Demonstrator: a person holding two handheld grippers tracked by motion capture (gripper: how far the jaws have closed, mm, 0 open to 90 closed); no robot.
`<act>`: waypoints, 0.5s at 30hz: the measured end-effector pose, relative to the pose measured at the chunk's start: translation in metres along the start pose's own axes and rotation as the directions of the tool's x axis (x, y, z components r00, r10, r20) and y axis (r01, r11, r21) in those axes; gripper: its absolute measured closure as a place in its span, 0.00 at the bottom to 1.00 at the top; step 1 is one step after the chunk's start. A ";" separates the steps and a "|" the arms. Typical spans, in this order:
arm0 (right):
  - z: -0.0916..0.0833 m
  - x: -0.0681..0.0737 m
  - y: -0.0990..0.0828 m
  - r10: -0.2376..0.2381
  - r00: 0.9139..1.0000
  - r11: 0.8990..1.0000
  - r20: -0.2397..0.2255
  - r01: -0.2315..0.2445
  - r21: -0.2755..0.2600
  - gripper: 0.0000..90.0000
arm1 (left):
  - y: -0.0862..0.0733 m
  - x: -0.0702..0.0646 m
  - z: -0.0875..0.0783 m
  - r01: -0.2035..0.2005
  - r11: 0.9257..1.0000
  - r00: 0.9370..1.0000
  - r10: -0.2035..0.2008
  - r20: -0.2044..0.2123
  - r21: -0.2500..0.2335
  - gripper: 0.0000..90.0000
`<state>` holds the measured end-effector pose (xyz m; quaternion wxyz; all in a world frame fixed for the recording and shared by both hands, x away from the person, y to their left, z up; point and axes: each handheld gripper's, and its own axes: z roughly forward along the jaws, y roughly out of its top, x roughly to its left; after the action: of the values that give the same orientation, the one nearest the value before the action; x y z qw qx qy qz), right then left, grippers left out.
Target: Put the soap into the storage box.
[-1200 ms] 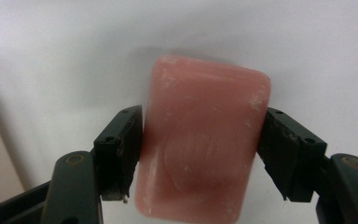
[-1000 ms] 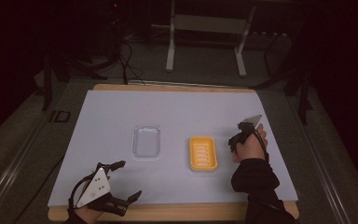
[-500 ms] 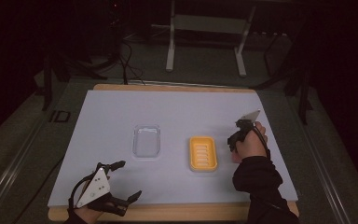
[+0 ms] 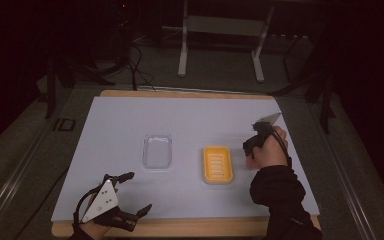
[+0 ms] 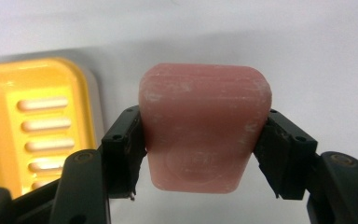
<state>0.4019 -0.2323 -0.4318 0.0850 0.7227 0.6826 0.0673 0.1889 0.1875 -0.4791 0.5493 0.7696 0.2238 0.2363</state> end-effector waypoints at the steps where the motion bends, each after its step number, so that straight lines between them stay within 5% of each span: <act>1: -0.003 0.001 0.000 -0.002 1.000 1.000 0.006 0.002 -0.009 0.42 | 0.000 0.000 0.000 -0.002 1.000 1.000 0.002 0.000 -0.002 0.01; 15: -0.036 0.021 -0.005 -0.051 0.998 0.995 -0.043 0.047 -0.087 0.42 | 0.000 0.000 0.000 -0.001 1.000 1.000 0.001 0.000 -0.002 0.01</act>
<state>0.3909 -0.2103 -0.3983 0.1022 0.6998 0.6983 0.1105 0.1887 0.1874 -0.4791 0.5500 0.7692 0.2230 0.2367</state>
